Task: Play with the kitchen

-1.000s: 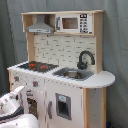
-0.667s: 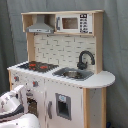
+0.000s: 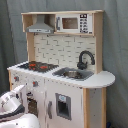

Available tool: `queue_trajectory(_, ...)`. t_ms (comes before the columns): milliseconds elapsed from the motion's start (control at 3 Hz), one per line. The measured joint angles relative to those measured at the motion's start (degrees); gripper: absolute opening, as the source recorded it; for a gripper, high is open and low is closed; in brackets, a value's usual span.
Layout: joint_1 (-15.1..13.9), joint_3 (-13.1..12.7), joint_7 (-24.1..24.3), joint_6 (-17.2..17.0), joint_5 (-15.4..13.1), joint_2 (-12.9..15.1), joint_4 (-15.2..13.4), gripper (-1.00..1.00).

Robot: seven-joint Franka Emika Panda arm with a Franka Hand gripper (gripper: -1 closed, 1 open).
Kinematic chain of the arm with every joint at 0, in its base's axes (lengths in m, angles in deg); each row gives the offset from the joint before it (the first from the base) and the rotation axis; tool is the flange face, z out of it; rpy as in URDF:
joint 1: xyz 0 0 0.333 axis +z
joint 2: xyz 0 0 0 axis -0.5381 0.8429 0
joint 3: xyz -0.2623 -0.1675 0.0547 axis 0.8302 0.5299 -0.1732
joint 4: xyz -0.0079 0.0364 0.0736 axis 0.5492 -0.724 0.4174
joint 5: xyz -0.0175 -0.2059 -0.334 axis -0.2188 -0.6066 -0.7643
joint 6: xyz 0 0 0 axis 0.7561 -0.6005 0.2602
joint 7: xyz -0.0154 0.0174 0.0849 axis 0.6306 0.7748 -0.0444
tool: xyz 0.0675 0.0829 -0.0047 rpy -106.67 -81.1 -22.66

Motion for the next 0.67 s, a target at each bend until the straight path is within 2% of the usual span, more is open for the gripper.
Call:
queue_trajectory(333, 4.32, 1.26, -2.03, -0.56, 0.38, 0.84, -2.95, -1.0)
queue_trajectory(667, 7.39, 0.08, -2.11, -4.74, 1.32, 2.96, -3.97, -1.0)
